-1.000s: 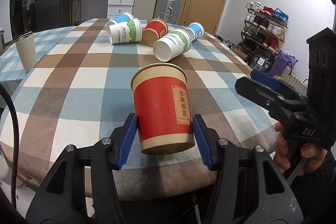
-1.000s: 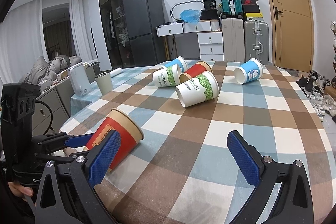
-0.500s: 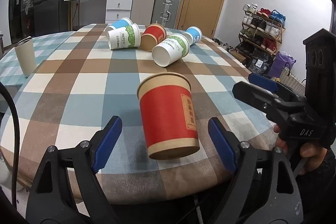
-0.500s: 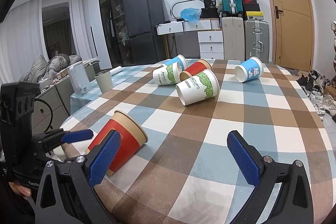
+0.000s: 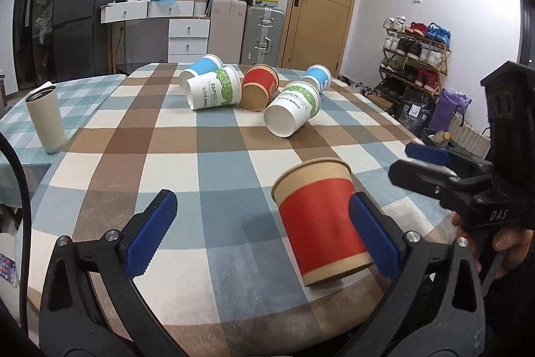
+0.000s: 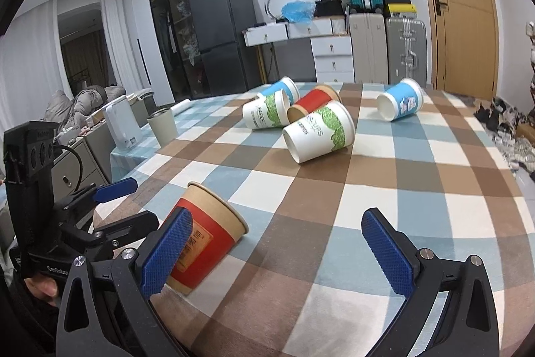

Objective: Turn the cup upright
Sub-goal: 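Lift the red cup with the right tool and rotate it mouth-up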

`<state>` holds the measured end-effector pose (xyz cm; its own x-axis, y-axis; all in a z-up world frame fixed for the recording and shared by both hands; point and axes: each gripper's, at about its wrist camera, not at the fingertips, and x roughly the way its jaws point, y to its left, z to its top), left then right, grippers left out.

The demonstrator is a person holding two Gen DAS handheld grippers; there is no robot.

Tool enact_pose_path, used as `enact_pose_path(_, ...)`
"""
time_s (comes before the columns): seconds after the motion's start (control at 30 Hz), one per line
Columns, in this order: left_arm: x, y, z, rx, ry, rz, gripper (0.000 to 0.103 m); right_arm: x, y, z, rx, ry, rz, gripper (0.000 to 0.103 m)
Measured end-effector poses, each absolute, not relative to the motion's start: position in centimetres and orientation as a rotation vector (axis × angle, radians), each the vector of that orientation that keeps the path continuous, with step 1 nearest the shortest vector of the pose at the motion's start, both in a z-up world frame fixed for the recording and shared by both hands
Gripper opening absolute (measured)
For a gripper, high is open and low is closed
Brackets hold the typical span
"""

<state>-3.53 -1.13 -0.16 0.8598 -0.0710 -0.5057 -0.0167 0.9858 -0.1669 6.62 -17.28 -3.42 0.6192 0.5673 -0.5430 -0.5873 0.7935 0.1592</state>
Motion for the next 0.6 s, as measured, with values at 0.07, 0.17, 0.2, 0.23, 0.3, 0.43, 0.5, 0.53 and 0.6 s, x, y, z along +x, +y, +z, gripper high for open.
enact_pose_path(0.07, -3.6, -0.7, 0.1, -0.166, 0.518, -0.02, 0.102, 7.1, -16.7, -3.5, -0.02, 0.651, 0.668, 0.103)
enact_pose_path(0.17, -3.5, 0.2, 0.1, -0.157, 0.501, -0.004, 0.102, 7.7, -15.8, -3.9, 0.009, 0.711, 0.689, 0.103)
enact_pose_path(0.2, -3.4, 0.5, 0.0, -0.158, 0.502, 0.003, 0.102, 7.8, -15.5, -4.0, 0.014, 0.727, 0.695, 0.103)
enact_pose_path(0.23, -3.4, 0.8, -0.2, -0.164, 0.505, 0.007, 0.102, 7.9, -15.3, -4.0, 0.018, 0.736, 0.699, 0.103)
enact_pose_path(0.3, -3.1, 1.6, -0.7, -0.188, 0.516, 0.013, 0.102, 8.1, -14.7, -4.2, 0.024, 0.768, 0.706, 0.103)
enact_pose_path(0.43, -2.7, 2.2, -1.9, -0.23, 0.53, -0.003, 0.102, 9.1, -14.1, -4.8, 0.085, 0.87, 0.721, 0.102)
enact_pose_path(0.5, -2.5, 2.1, -2.3, -0.212, 0.539, 0.004, 0.102, 9.6, -14.0, -5.1, 0.125, 0.912, 0.73, 0.101)
enact_pose_path(0.53, -2.4, 2.0, -2.5, -0.205, 0.539, 0.008, 0.102, 9.8, -13.9, -5.2, 0.139, 0.928, 0.735, 0.101)
enact_pose_path(0.6, -2.2, 1.7, -2.7, -0.189, 0.541, 0.007, 0.102, 10.3, -13.7, -5.5, 0.162, 0.958, 0.747, 0.1)
